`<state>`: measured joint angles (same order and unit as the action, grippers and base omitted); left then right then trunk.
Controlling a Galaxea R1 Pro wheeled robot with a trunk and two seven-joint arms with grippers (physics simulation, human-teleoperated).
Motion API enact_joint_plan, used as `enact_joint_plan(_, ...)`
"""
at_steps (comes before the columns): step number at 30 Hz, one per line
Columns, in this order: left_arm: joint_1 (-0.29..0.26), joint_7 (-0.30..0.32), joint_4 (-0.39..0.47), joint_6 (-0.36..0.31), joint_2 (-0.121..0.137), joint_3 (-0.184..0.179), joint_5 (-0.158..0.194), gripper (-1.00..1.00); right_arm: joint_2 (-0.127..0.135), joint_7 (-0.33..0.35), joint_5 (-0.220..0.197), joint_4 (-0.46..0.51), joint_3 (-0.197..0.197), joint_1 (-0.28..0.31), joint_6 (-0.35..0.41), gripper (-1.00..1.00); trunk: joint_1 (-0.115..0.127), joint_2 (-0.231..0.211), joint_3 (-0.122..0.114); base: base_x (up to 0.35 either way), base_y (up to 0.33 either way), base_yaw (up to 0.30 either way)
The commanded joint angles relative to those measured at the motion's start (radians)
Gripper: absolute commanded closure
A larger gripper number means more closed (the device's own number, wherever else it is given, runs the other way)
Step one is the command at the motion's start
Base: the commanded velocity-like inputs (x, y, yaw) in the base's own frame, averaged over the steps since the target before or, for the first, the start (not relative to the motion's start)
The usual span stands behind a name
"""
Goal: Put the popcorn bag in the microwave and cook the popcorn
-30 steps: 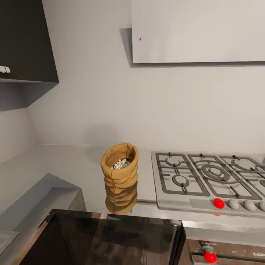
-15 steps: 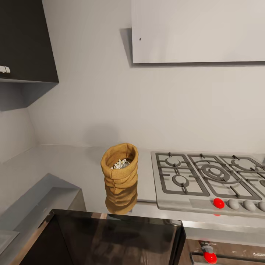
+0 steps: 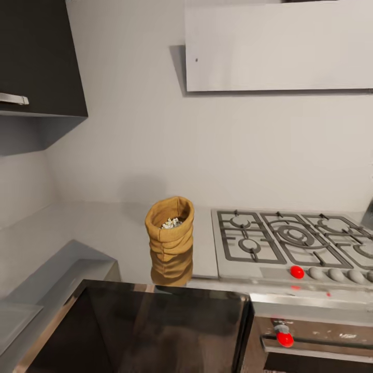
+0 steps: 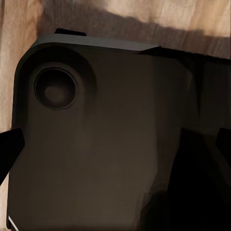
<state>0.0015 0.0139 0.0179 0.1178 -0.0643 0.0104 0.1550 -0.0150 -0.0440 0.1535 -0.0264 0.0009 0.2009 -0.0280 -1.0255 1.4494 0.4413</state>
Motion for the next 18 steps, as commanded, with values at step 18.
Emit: enact_joint_plan(18,0.0,0.0,0.002,0.005,0.001,0.003,0.008,-1.0,-0.005,0.006,0.015,0.119,-0.017,0.007,0.055,-1.0,0.0,0.001,0.001,-0.124,0.0,0.0)
